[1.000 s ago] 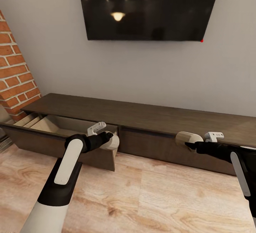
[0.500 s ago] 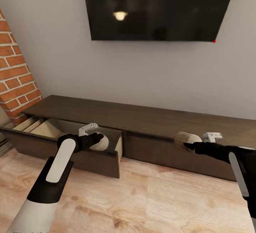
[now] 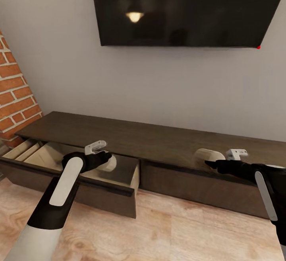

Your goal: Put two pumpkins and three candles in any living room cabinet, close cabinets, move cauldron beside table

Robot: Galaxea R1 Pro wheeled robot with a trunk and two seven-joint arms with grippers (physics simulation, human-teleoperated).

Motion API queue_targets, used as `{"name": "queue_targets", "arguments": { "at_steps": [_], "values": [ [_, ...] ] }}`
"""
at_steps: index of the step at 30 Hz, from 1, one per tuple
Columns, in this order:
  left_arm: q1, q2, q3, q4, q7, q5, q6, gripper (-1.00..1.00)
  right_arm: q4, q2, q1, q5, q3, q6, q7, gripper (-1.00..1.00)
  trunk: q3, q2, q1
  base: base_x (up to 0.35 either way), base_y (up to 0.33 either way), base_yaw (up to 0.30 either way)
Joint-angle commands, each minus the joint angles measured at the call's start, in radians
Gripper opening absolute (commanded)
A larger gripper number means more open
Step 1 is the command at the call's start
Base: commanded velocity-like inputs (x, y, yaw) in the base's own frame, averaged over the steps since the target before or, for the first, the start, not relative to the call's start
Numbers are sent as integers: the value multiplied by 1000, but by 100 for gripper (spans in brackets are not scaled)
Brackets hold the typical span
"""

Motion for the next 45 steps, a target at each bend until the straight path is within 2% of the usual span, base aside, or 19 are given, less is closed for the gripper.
{"name": "queue_targets", "arguments": {
  "at_steps": [1, 8, 10, 13, 17, 22, 25, 30, 45],
  "values": [
    [12, 4, 0, 1, 16, 7, -6, -100, 0, 0, 0, -6, -1, 1, 0, -100, 0, 0, 0, 286, 203, 0],
    [41, 12, 0, 8, 29, 8, -10, -100, 0, -2, 0, -6, -12, 1, 6, -100, 0, 0, 0, 279, 227, 0],
    [48, 26, 0, 10, 29, 10, -11, -100, 0, -4, 0, -6, -13, 1, 56, -100, 0, 0, 0, 277, 231, 0],
    [53, 38, 1, 24, 28, 12, -13, -100, 1, -7, 0, -5, -15, 1, 189, -100, 0, 0, 0, 234, 194, 0],
    [54, 41, 1, 38, 28, 12, -13, -100, 1, -6, 0, -4, -13, -16, 236, -100, 0, 0, 0, 86, 70, 0],
    [47, 44, 2, 122, 20, 13, -18, -100, 0, -3, 0, -4, -11, -21, 250, -100, 0, 0, 0, 20, 16, 0],
    [41, 67, 2, 209, -12, 15, -33, -100, 0, -3, 0, -4, -10, -23, 252, -100, 0, 0, 0, 4, 3, 0],
    [41, 91, 2, 234, -36, 14, -49, -100, 1, -4, 0, -4, -11, -23, 253, -100, 0, 0, 0, 1, 0, 0],
    [42, 95, 1, 270, -46, 13, -57, -100, 1, -8, 0, -4, -12, -25, 256, -100, 0, 0, 0, 27, 82, 0]
  ]
}}
